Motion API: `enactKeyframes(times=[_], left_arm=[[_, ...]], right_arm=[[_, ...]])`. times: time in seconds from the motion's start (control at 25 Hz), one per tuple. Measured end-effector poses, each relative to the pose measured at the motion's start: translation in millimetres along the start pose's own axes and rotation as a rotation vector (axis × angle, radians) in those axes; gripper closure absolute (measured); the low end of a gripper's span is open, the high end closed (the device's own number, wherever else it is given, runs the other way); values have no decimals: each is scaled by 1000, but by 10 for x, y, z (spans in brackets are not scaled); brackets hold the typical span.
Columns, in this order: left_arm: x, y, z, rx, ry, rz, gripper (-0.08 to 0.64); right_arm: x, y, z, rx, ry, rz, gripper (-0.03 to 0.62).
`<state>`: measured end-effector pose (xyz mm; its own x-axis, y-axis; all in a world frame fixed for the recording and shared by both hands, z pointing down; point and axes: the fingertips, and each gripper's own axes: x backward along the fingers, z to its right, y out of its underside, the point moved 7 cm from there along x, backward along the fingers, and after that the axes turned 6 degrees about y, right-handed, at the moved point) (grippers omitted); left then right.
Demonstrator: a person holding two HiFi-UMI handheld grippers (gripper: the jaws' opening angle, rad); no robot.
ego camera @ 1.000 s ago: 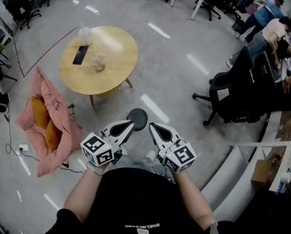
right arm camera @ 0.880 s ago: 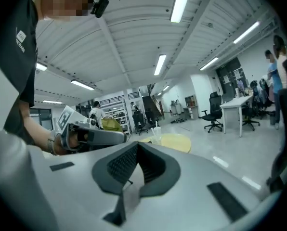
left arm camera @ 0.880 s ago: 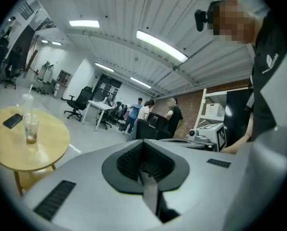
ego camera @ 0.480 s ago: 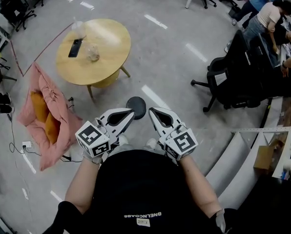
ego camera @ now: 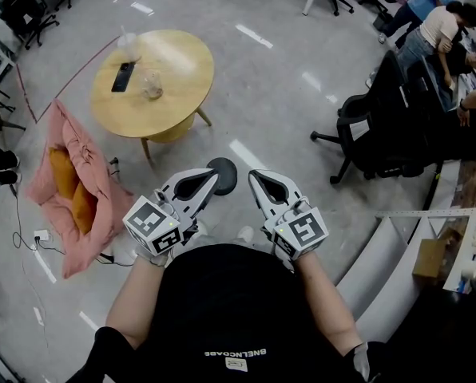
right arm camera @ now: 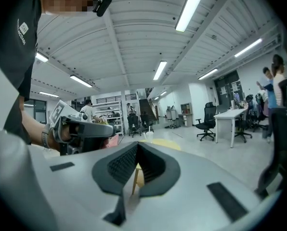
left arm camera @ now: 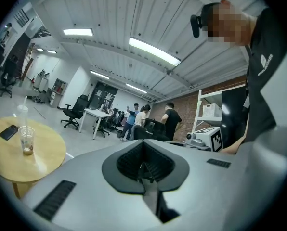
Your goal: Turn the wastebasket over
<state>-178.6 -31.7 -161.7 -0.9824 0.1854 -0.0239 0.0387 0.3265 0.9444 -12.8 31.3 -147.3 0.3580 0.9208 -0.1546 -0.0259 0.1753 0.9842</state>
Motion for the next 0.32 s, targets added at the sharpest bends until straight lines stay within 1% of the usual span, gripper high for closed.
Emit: enactKeyframes(times=[0.08,0.12,0.24,0.32], left_arm=[[12,-14,-15,-1,-5,14,548],[22,-19,-35,10,-10,22,548],[55,-7,-107,73,-17,38,549],[72,13,-141,101,-15,42,548]], right_arm=[[0,-2,0,-8,2,4,584],[-6,-2,2,-11,3,4,584],[-30,-10,9,-22,16,-5,584],[-37,-18,20,-30,28,-16,584]])
